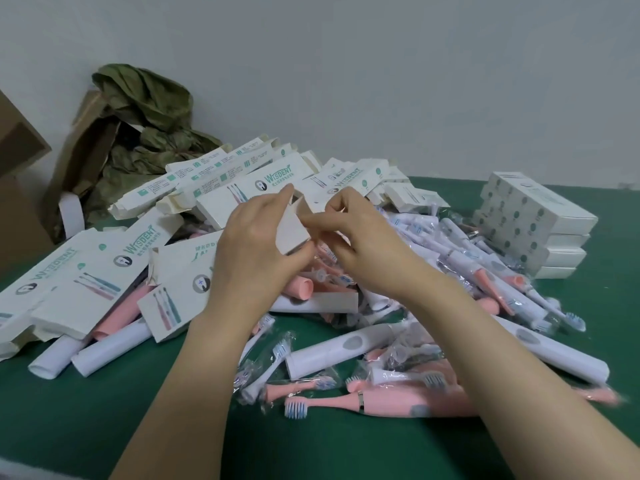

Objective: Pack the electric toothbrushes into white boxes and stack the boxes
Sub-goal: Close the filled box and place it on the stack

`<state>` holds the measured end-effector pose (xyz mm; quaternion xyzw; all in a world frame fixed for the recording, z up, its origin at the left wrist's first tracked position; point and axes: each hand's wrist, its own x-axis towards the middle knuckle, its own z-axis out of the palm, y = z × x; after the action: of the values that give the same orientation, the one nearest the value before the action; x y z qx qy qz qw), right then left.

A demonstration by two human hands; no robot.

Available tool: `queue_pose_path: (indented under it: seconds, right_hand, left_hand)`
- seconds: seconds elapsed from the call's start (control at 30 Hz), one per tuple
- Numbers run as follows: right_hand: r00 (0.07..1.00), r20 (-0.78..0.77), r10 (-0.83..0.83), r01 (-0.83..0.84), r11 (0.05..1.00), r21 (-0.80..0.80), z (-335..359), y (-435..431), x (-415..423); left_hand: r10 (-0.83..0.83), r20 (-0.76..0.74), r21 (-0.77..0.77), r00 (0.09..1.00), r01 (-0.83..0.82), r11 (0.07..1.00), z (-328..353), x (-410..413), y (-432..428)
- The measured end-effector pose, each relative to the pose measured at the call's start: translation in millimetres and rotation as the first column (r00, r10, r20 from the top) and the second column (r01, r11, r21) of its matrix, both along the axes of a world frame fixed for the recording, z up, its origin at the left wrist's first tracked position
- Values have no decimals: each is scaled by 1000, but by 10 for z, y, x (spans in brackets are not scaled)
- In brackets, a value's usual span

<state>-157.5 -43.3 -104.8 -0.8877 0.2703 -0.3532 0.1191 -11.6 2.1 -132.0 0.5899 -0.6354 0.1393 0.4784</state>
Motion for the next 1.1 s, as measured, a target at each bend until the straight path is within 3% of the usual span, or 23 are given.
queue_pose_path:
  seconds: [0.03,0.1,0.17,0.2,0.23,0.3,0.4,0.5,0.7,0.87,1.0,1.1]
  right_hand:
    - [1000,-12,25,-24,998,58,-2,-8,-24]
    - [991,125,45,-69,978,196,12,-27,-111]
    - [938,332,-105,-10,946,325,37,-101,-269]
    - [910,344,-232,90,920,382,37,-153,-359]
    - [893,267,-362,231,879,416,20,-197,-447]
    - [859,-51,-509,488,785,382,-73,-251,-578]
    - [729,-512,-455,632,736,245,-252,-238,-538]
    - [607,-597,-525,689,722,66,-341,-268,-454]
    - [644,-399,-653,725,687,45,-436,-306,-333]
    - [660,-386,-644,696,718,-7,-476,-383,-345]
    - [750,-115,-652,661,727,187,-389,-355,-378]
    - [796,180,-578,497,793,353,-331,-322,-415]
  left_hand:
    - [10,-2,-6,1000,-10,1000,-2,20,-5]
    - [30,3,-18,1000,-29,999,-6,45,-7]
    - [43,-3,-15,999,-43,999,-8,50,-10]
    - [44,-12,-7,999,-44,999,-8,48,-13]
    - [39,-16,3,999,-39,999,-10,46,-16]
    - [29,-9,11,1000,-29,1000,-21,35,-24]
    - [25,-4,7,1000,-25,1000,-28,16,-27]
    - [7,-1,9,1000,-7,1000,-33,-5,-37]
    - [-19,14,13,1000,18,1000,-33,3,-53]
    - [-22,21,15,1000,22,1000,-44,1,-50]
    - [-24,19,16,1000,24,1000,-37,15,-50]
    - [-30,13,24,999,29,999,-48,0,-44]
